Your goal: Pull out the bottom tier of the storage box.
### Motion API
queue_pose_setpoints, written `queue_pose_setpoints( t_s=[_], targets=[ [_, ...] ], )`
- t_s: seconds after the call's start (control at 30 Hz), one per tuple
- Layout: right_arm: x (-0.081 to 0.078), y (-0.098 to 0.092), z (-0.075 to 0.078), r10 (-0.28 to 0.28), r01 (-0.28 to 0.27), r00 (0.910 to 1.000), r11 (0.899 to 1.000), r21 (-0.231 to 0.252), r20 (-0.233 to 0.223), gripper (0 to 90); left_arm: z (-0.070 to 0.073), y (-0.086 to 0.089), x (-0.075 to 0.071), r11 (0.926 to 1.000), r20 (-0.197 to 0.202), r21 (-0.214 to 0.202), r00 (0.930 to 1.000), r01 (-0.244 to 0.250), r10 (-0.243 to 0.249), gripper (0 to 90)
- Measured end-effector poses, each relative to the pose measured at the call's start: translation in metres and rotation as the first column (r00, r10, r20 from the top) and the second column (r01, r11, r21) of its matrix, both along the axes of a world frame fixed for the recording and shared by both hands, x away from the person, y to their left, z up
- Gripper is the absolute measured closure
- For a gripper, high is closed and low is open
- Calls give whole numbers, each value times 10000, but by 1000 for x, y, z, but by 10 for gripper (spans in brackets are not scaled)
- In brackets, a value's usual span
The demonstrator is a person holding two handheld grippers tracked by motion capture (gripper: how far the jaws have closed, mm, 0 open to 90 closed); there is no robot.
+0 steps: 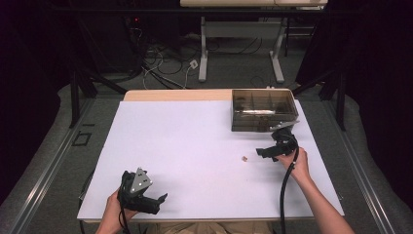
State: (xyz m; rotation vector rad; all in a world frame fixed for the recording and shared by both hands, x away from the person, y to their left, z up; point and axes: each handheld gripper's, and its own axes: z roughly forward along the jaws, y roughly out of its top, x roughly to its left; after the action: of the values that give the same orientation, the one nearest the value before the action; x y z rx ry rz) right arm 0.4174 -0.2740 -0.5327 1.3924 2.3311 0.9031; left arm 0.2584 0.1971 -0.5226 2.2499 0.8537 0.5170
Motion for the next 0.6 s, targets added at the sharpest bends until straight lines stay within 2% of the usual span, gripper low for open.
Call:
queue_pose_setpoints(
  t_s=[0.17,0.3,0.33,0.47,0.5,0.6],
  targets=[
    [5,2,0,-211,215,9997,9994,266,-159,0,1,1,0,10000,-2,69,10000,42,-42,0],
    [8,4,-1,-285,287,9996,9995,146,-91,0,1,1,0,9999,-71,85,9999,87,-86,0],
    [9,5,-2,-252,253,9996,9996,80,-139,0,0,0,0,10000,66,26,10000,11,-12,0],
    [11,7,-2,-395,398,9990,9990,179,-189,0,0,0,0,10000,106,23,9999,-1,0,0],
    [12,7,-1,-428,432,9989,9988,209,-196,0,2,1,1,9999,-70,93,9999,99,-98,0],
    [15,9,-1,-650,656,9976,9974,294,-222,0,1,1,0,9999,-76,64,9999,96,-95,0]
  ],
)
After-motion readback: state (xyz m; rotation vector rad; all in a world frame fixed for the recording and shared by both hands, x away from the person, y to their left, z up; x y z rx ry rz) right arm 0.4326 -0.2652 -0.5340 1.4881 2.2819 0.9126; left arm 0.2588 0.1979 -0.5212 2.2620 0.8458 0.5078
